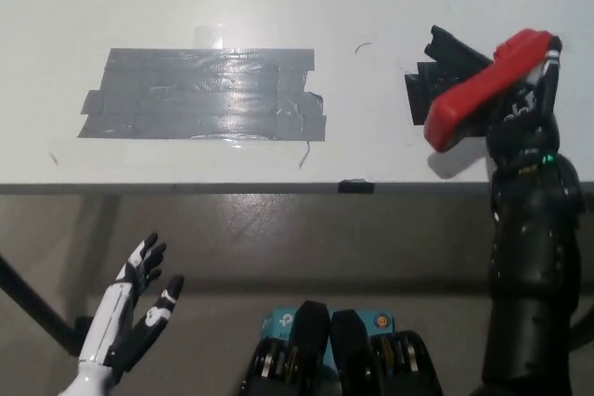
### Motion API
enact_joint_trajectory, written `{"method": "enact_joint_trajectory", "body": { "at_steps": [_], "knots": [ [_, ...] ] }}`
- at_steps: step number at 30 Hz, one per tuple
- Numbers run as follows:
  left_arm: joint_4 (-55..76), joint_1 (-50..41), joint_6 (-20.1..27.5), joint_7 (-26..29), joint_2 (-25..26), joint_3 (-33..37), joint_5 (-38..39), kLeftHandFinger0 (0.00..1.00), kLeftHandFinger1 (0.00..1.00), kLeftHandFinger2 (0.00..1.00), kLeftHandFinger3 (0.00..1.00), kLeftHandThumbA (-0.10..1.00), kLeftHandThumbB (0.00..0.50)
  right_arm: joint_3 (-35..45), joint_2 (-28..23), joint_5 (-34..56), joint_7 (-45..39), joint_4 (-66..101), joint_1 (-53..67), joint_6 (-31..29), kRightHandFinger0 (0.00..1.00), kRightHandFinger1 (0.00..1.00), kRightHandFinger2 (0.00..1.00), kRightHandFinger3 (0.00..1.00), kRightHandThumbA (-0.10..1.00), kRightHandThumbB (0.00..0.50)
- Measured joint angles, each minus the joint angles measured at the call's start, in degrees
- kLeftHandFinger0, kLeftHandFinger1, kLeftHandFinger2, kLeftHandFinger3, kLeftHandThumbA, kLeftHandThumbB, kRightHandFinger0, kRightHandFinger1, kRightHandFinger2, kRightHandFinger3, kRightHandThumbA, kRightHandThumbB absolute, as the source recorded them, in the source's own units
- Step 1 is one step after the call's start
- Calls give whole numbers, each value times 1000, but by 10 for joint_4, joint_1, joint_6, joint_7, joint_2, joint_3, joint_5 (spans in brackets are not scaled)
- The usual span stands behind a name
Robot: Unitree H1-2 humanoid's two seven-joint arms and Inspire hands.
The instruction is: The robot first picks the multimeter with right hand and then unfolds the black stand on the back of it using left hand
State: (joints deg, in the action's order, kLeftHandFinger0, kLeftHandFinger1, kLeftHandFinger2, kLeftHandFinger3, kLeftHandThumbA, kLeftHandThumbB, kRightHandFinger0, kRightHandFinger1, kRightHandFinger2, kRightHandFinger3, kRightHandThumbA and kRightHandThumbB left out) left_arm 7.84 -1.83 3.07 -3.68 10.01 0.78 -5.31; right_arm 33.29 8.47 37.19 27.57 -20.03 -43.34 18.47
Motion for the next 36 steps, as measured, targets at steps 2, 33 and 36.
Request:
{"method": "enact_joint_trajectory", "body": {
  "at_steps": [2, 33, 36],
  "knots": [
    [22, 11, -3, 0, -6, 3, 0, 1000, 1000, 1000, 1000, 813, 157, -4, 8, 24, 0, 23, 20, 8, 0, 129, 724, 510, -100, 144],
    [210, 315, -105, -17, -91, 114, -53, 1000, 1000, 1000, 1000, 992, 143, -327, 21, 304, -94, 487, 223, 75, 0, 0, 117, 285, -100, 134],
    [227, 315, -108, -20, -95, 125, -64, 1000, 1000, 1000, 1000, 984, 161, -345, 10, 332, -113, 514, 224, 75, 0, 0, 167, 298, -100, 128]
  ]
}}
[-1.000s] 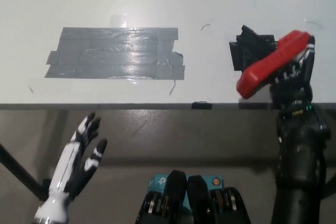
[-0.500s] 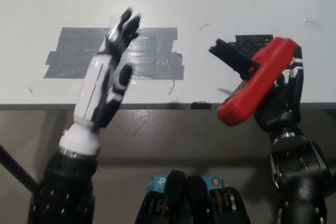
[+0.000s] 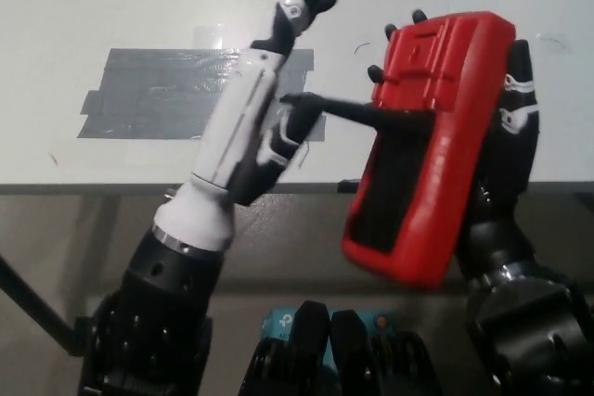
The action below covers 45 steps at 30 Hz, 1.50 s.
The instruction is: The robot first picks the multimeter with right hand and then unfolds the black stand on the back of it using left hand
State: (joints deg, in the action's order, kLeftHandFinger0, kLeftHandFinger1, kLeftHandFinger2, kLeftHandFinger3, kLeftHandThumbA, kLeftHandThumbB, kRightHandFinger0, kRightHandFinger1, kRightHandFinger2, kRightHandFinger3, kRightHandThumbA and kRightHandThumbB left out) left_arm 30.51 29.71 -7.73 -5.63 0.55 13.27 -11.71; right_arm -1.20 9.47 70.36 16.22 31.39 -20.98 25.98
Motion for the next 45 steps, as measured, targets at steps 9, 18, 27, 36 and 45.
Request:
{"method": "enact_joint_trajectory", "body": {
  "at_steps": [9, 18, 27, 36, 45],
  "knots": [
    [73, 0, -20, -16, -8, 19, -17, 1000, 1000, 1000, 1000, 984, 198, -14, -5, 49, -33, 16, 0, -4, 0, 0, 114, 246, -100, 88],
    [160, 0, -38, -32, -4, 13, -12, 1000, 1000, 1000, 1000, 946, 206, -6, -7, 73, -23, 20, -2, -9, 0, 0, 215, 348, -100, 110],
    [225, 45, -62, -46, 9, -32, 0, 1000, 1000, 1000, 1000, 1000, 211, -1, -18, 80, 0, 22, -6, -10, 0, 0, 235, 364, -100, 87],
    [229, 54, -64, -55, 7, -34, 1, 1000, 1000, 1000, 1000, 1000, 260, 0, -23, 87, 4, 22, -10, -11, 0, 0, 270, 377, -100, 103],
    [190, 39, -45, -65, 20, -25, 16, 1000, 1000, 1000, 1000, 1000, 310, -1, -23, 95, 12, 29, -12, -19, 0, 0, 377, 668, -100, 100]
  ]
}}
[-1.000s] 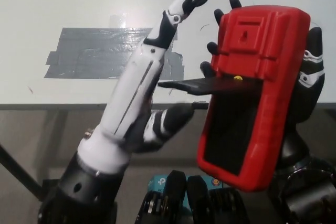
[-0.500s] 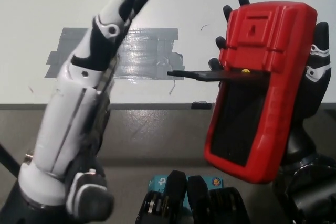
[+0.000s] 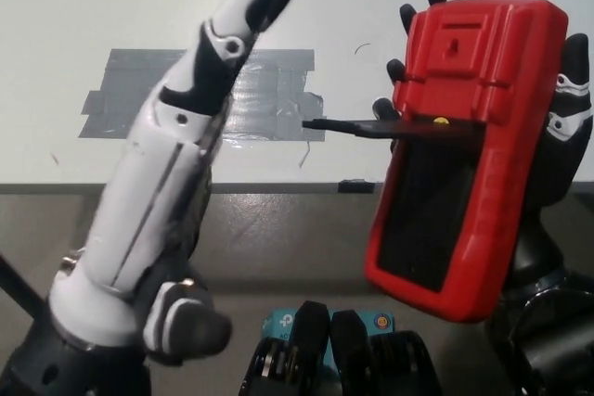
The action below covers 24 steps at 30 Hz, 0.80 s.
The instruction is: The robot first picks the multimeter with right hand and then unfolds the black stand on the back of it using left hand
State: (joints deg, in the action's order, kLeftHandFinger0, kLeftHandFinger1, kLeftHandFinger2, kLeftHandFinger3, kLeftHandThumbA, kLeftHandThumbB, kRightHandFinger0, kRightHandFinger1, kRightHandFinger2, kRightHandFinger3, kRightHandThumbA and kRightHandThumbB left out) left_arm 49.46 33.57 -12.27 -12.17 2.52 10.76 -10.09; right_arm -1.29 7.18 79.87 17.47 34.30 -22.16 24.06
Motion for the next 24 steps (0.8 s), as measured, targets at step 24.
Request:
{"method": "enact_joint_trajectory", "body": {
  "at_steps": [24],
  "knots": [
    [-1, -22, 59, -13, 28, 10, -38, 1000, 915, 934, 1000, 1000, 425, 0, 0, 0, 33, 19, -13, -20, 0, 0, 304, 724, -100, 71]
  ]
}}
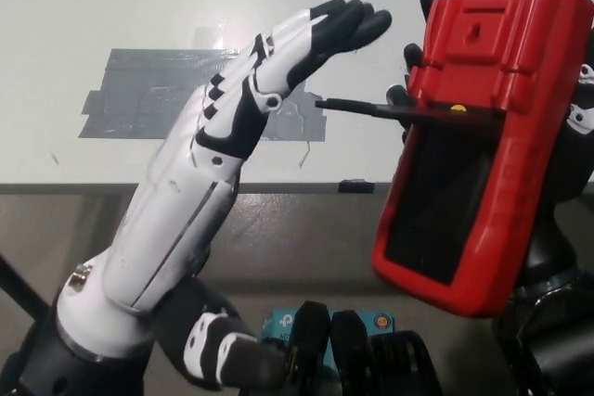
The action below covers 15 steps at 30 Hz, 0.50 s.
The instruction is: The robot first picks the multimeter with right hand and then unfolds the black stand on the back of it using left hand
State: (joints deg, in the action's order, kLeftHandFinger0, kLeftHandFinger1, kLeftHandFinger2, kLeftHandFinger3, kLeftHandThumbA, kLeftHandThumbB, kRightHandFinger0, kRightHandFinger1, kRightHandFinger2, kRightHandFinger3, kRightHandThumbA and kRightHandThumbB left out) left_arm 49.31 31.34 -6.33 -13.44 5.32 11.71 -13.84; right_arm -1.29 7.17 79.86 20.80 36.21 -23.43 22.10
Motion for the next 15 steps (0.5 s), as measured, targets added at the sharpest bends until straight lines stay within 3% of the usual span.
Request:
{"method": "enact_joint_trajectory", "body": {
  "at_steps": [1, 3, 7, 10, 13, 15],
  "knots": [
    [1, 0, 2, 0, -2, 0, 0, 1000, 920, 943, 1000, 1000, 420, 0, 0, 0, 0, 0, -1, -1, 0, 0, 374, 850, -100, 65],
    [4, -1, 5, 0, -5, 1, 0, 1000, 942, 976, 1000, 1000, 426, 0, 0, 0, 0, 0, -2, -5, 0, 0, 377, 885, -100, 70],
    [5, -3, 8, -2, -7, 3, -2, 1000, 901, 938, 1000, 1000, 411, 0, 0, 0, 0, 0, -2, -9, 0, 0, 334, 791, -100, 79],
    [5, -4, 12, -4, -9, 5, -4, 1000, 869, 917, 1000, 1000, 397, 0, 0, 0, 3, 1, -2, -13, 0, 0, 284, 570, -100, 103],
    [0, -7, 15, -5, -9, 5, -6, 1000, 880, 899, 1000, 1000, 427, 0, 0, 0, 11, 5, -2, -16, 0, 0, 193, 348, -100, 125],
    [-4, -10, 16, -6, -9, 5, -9, 1000, 866, 860, 1000, 1000, 435, -1, 0, 0, 16, 11, -2, -17, 0, 0, 163, 292, -100, 122]
  ]
}}
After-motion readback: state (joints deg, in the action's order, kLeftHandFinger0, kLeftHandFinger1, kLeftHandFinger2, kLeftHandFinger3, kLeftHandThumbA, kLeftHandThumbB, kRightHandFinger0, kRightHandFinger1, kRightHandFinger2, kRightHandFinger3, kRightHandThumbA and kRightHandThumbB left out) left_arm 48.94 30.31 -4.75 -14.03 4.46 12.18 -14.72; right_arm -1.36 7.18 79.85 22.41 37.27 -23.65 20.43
